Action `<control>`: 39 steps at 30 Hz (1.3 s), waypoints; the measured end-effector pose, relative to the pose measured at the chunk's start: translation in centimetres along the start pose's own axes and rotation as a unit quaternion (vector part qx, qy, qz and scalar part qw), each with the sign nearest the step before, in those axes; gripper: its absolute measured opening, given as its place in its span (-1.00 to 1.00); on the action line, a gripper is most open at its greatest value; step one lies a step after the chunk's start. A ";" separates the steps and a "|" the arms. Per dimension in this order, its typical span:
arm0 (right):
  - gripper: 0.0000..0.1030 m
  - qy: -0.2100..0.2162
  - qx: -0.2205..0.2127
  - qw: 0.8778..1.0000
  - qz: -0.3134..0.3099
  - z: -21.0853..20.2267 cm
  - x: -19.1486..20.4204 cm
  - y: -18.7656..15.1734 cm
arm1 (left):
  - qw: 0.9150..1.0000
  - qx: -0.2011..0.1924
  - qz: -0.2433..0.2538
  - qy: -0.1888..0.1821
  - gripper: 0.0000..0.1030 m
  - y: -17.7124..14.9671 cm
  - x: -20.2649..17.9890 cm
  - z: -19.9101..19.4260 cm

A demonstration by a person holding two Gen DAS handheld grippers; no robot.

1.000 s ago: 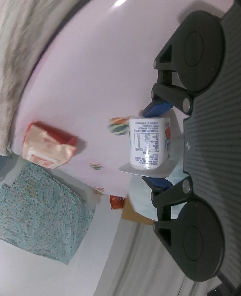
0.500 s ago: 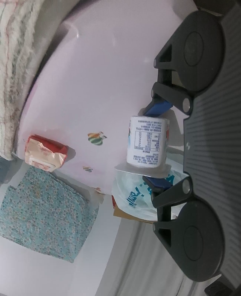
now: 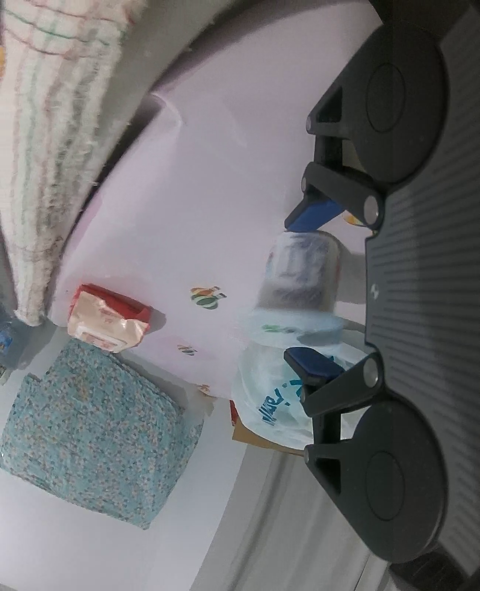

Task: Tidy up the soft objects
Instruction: 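Grasp the white yogurt cup with the right tool and lift it, then grasp the yogurt cup lid with the left tool while the right tool holds the cup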

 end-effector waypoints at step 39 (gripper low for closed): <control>-0.47 0.048 0.000 0.999 -0.008 -1.2 -0.6 1.4 | 0.999 -0.029 -0.016 0.043 0.19 3.4 -0.5 6.9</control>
Point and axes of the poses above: each gripper's, at about its wrist camera, not at the fingertips, and z roughly the way its jaws point, x to its left, y to its top, the point moved 5 cm from there along z, roughly the way its jaws point, and after that the axes turned 12 degrees about -y, right-handed, at the moved point
